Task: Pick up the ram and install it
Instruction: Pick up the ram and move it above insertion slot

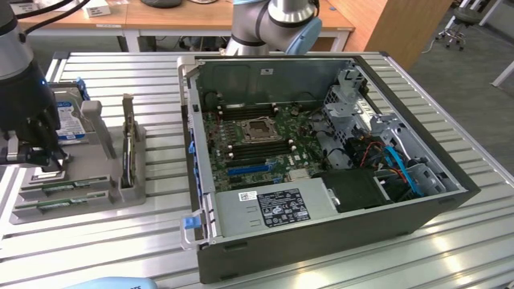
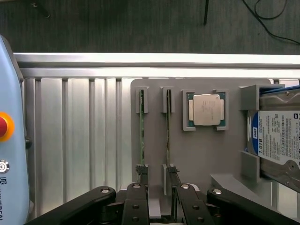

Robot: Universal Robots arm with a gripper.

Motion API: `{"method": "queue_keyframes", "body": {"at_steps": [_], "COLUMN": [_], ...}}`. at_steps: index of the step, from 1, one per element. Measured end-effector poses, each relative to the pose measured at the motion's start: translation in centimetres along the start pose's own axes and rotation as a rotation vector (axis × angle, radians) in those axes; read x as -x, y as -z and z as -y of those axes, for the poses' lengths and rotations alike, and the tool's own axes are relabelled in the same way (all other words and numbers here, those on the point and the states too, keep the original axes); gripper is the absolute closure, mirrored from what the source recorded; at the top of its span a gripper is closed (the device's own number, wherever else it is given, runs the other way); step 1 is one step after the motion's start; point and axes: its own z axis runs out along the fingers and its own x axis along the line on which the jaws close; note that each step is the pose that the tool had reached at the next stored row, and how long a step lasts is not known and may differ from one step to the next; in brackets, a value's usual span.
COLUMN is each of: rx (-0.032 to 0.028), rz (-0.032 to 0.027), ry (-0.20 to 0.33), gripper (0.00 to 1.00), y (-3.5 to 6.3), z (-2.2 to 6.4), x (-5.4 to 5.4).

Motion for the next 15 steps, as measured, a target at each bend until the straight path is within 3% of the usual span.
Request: {"method": "queue_keyframes", "body": {"at_steps": [5,15], "rx": [0.0000,0.0000], "rz": [-0.0001,0.0000], "ry": [0.000,0.000], "gripper": [0.71,0.71], "y": [-0.74,-0.80], "z": [0.04,0.02], "x": [-0.01,-0.70]}}
